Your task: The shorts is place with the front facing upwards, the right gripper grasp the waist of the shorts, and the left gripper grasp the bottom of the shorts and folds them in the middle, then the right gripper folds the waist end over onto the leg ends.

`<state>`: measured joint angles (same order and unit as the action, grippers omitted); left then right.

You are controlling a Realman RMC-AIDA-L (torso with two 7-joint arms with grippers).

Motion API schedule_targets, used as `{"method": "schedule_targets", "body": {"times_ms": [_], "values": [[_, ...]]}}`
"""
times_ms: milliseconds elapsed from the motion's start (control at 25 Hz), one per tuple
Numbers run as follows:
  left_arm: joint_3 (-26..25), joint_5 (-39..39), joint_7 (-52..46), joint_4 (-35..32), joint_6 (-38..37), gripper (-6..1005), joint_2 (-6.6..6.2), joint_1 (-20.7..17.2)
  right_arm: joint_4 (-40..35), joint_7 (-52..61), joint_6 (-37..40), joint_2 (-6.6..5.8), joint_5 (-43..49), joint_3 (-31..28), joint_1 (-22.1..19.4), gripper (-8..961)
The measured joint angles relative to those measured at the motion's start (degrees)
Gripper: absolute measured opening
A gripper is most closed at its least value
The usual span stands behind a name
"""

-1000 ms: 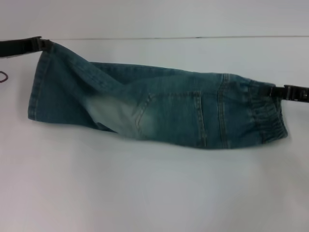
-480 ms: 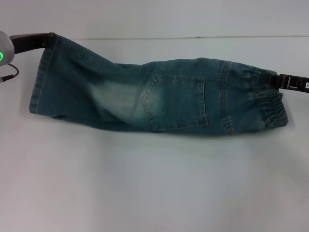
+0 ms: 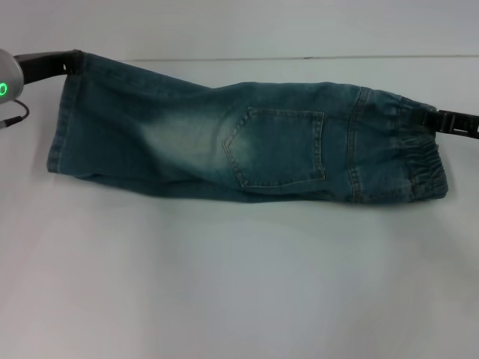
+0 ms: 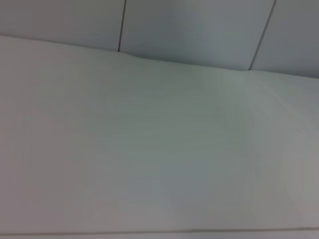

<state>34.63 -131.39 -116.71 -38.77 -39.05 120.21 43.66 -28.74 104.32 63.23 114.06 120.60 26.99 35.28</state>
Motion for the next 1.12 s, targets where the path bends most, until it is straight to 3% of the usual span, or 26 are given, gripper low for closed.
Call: {"method": "schedule_targets", "body": {"times_ms": [480, 600, 760, 1000, 1120], "values": [[1.50, -0.18, -0.20, 2.77, 1.30, 43, -0.64, 0.31, 2.16, 0.57, -1.79, -0.40, 0.34, 2.54, 1.12, 53], [2.81, -0.26, 0.06, 2.52, 1.46, 123, -0.16, 0.36, 2.70, 0.61, -1.98, -0.49, 0.39, 3.06, 1.61, 58], [4.55, -0.06, 0.13, 2.02, 1.56, 230, 0.21, -0.20, 2.57, 2.08, -1.92, -0.80, 0.47, 4.63, 1.80, 201], [4.60, 0.00, 0.60, -0.04, 1.10, 469, 1.26, -1.12, 2.14, 7.85, -1.40, -2.46, 0.51, 9.40, 1.91, 445], [4.92, 0.14, 0.71, -2.17, 0.89, 587, 2.08, -1.94, 1.74, 9.17, 0.20, -3.26, 0.52, 9.97, 2.15, 504]]}}
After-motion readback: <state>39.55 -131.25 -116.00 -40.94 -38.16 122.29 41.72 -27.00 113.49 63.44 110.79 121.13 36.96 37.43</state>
